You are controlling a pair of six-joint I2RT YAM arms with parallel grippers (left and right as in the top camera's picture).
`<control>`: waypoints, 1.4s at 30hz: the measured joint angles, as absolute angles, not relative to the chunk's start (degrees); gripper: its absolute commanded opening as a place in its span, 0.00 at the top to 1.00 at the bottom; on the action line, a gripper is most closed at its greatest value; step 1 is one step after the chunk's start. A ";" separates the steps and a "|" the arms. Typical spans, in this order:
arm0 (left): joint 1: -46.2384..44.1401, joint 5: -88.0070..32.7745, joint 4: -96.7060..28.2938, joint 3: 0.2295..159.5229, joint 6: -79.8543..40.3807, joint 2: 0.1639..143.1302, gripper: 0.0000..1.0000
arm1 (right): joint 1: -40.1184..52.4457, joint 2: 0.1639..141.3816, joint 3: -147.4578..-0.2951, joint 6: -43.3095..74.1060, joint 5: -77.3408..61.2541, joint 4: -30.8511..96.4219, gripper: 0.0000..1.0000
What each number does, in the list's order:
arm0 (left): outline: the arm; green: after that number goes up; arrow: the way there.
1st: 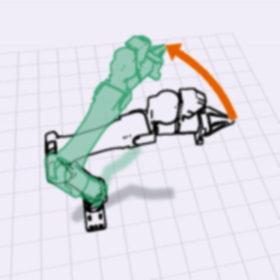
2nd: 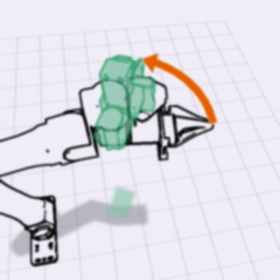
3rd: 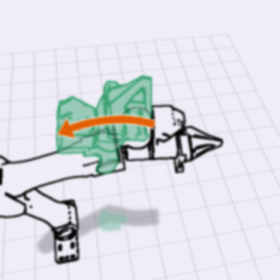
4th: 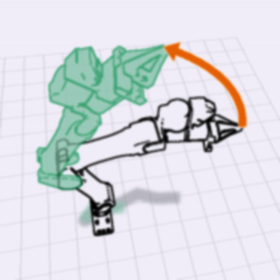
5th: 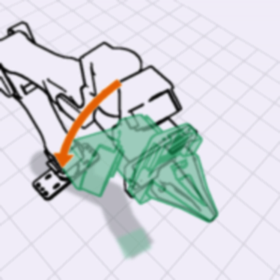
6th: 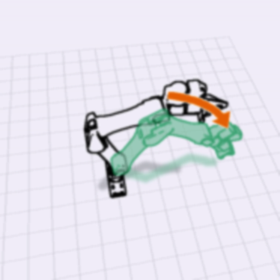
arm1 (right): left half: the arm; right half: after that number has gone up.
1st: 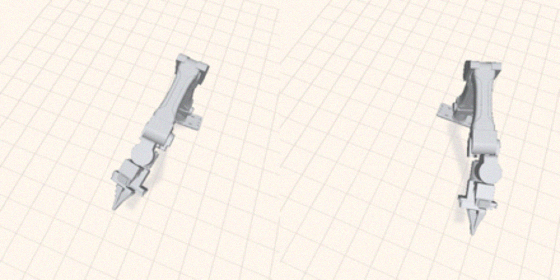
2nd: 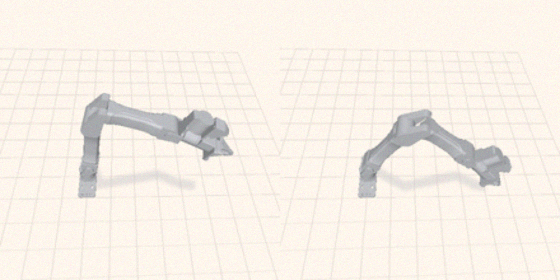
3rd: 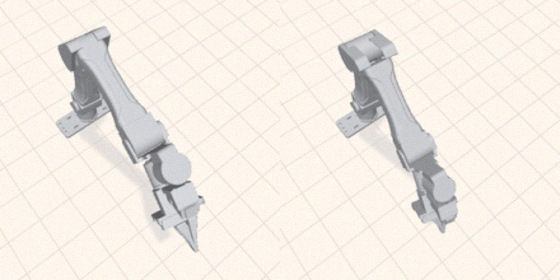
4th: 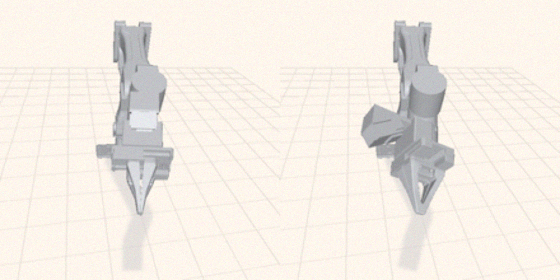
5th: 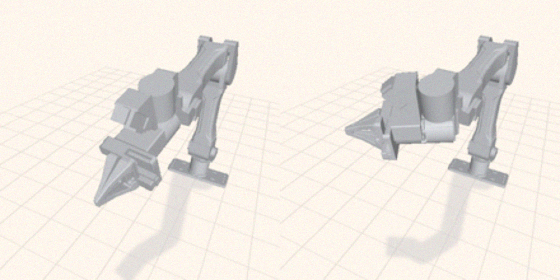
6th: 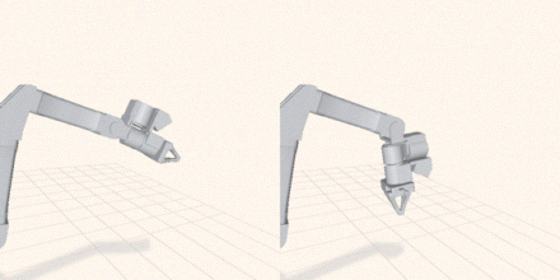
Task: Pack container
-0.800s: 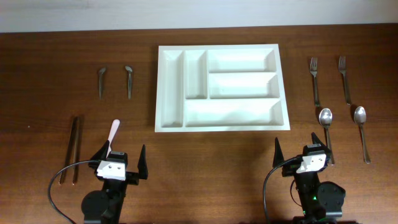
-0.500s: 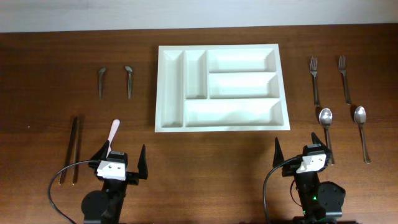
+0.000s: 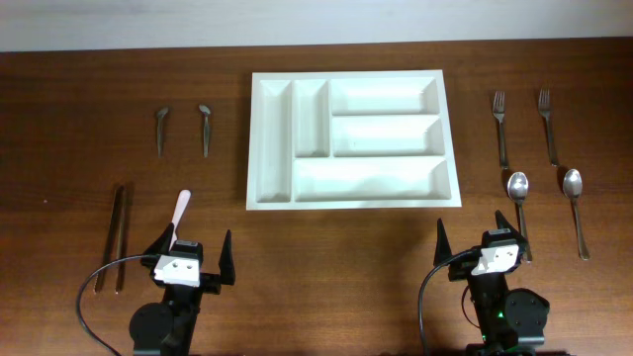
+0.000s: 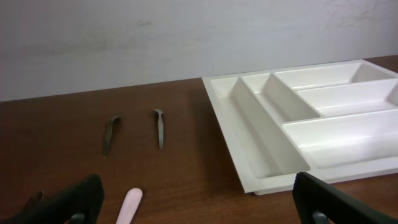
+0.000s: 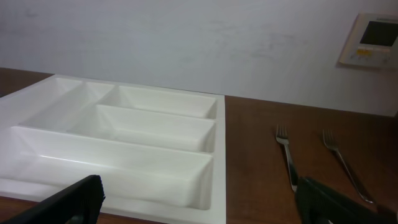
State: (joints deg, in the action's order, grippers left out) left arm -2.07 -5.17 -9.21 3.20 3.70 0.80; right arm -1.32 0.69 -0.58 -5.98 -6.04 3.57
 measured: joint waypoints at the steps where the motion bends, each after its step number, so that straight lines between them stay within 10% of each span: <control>1: -2.07 -5.17 -9.21 3.20 3.70 0.80 0.01 | -1.32 0.69 -0.58 -5.98 -6.04 3.57 0.01; 35: -2.07 -5.17 -9.21 3.20 3.70 0.80 0.01 | -1.32 0.69 -0.82 -2.61 -6.04 1.83 0.01; 42: -2.07 -5.15 -9.17 3.20 3.70 0.78 0.01 | -1.67 1.43 -16.36 -1.28 2.83 28.56 0.01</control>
State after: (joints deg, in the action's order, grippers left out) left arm -2.07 -5.15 -9.17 3.20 3.70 0.78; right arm -1.67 1.43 -16.36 -1.28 2.83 28.56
